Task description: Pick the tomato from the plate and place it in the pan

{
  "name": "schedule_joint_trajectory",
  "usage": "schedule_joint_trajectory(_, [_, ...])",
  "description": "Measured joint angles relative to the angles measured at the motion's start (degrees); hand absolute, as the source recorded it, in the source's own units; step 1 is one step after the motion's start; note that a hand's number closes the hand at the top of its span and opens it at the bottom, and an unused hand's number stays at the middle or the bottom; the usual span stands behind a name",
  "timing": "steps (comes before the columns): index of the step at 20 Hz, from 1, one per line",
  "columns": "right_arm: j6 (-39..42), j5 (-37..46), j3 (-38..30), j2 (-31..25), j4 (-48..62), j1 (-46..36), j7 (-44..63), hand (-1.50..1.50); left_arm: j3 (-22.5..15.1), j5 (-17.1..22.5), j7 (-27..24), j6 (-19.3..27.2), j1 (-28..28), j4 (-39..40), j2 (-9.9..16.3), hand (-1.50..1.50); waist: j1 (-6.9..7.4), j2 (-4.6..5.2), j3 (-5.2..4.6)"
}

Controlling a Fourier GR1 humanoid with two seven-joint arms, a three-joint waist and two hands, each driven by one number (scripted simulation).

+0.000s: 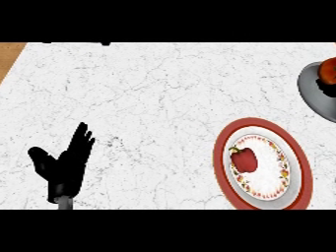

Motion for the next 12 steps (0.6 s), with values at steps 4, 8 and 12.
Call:
schedule_joint_trajectory(4, [-2.6,-0.4,-1.9,-2.5,8.3,-3.4,-3.3,1.50,0.1,-0.2,-0.6,-0.4,-1.5,1.4,-0.1,0.00,0.91,0.53,0.09])
schedule_joint_trajectory(8, [-3.5,3.3,-0.7,-5.7,14.7,-4.2,-0.7,-1.50,-0.5,-0.4,-0.8,-0.4,-2.5,1.5,-0.7,0.00,2.12,1.15,0.14])
schedule_joint_trajectory(12, [-2.6,4.0,-0.6,-6.7,19.4,-5.0,-1.8,-1.50,-0.5,-0.2,-0.3,-1.0,-3.0,1.5,-0.3,0.00,2.85,1.47,0.26])
